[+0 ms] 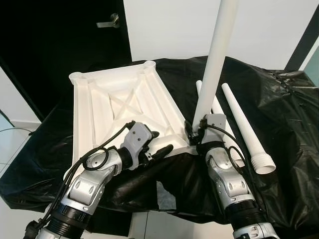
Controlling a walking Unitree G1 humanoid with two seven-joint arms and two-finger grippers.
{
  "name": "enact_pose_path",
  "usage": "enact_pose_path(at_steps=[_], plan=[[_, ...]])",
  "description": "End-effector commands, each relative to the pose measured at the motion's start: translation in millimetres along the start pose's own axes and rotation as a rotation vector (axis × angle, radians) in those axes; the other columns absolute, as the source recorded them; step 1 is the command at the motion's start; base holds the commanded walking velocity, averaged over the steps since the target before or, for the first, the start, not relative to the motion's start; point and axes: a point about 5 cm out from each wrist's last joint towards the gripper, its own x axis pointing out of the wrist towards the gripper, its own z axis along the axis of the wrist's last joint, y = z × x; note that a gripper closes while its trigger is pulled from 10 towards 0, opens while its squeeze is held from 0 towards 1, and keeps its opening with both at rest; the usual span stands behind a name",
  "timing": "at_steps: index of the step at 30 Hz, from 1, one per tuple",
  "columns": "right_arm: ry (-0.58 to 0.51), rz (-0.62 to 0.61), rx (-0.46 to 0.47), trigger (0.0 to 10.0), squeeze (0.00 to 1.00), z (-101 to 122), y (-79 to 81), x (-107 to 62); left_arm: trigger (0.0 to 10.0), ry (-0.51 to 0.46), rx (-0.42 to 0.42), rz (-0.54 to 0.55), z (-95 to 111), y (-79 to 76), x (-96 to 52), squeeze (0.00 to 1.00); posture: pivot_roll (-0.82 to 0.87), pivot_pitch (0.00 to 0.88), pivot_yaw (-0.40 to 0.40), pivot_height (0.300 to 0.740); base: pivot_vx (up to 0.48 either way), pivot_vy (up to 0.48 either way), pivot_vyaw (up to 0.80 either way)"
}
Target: Building children table
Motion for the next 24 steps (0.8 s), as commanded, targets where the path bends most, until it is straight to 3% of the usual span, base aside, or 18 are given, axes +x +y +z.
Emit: enact_pose_path(at_steps=[1,6,11,12,15,19,24], plan=[[-0.023,0.01,0.008,10.0,1.0,1.7,-1.4,-4.4,10.0,0.01,0.011,0.025,-1.4,7.6,-2.0,0.0,0.06,0.0,0.004,0.74,0.0,0.0,0.0],[-0.039,0.053,0.026,10.0,1.0,0.9,3.9,-15.2,10.0,0.038,0.005,0.095,-4.6,19.8,-1.2,0.0,0.06,0.0,0.005,0.74,0.0,0.0,0.0],[-0.038,0.08,0.035,10.0,1.0,-0.3,4.0,-24.2,10.0,0.142,-0.024,0.162,-18.0,31.9,2.0,0.0,0.05,0.0,0.011,0.74,0.0,0.0,0.0],[-0.051,0.089,0.049,10.0,0.0,2.3,2.9,-27.3,10.0,0.186,-0.041,0.181,-24.0,35.1,3.0,0.0,0.05,0.0,0.016,0.74,0.0,0.0,0.0],[-0.066,0.097,0.055,10.0,0.0,5.0,1.9,-29.7,10.0,0.218,-0.049,0.189,-28.0,37.1,3.6,0.0,0.04,0.0,0.022,0.74,0.0,0.0,0.0],[-0.068,0.095,0.032,10.0,0.0,4.6,-4.6,-37.5,10.0,0.346,-0.033,0.153,-42.3,38.4,4.7,0.0,0.03,0.0,0.039,0.74,0.0,0.0,0.0],[-0.06,0.081,0.029,10.0,0.0,2.8,-7.2,-41.1,10.0,0.401,-0.043,0.182,-49.6,41.1,6.4,0.0,0.02,0.0,0.056,0.74,0.0,0.0,0.0]])
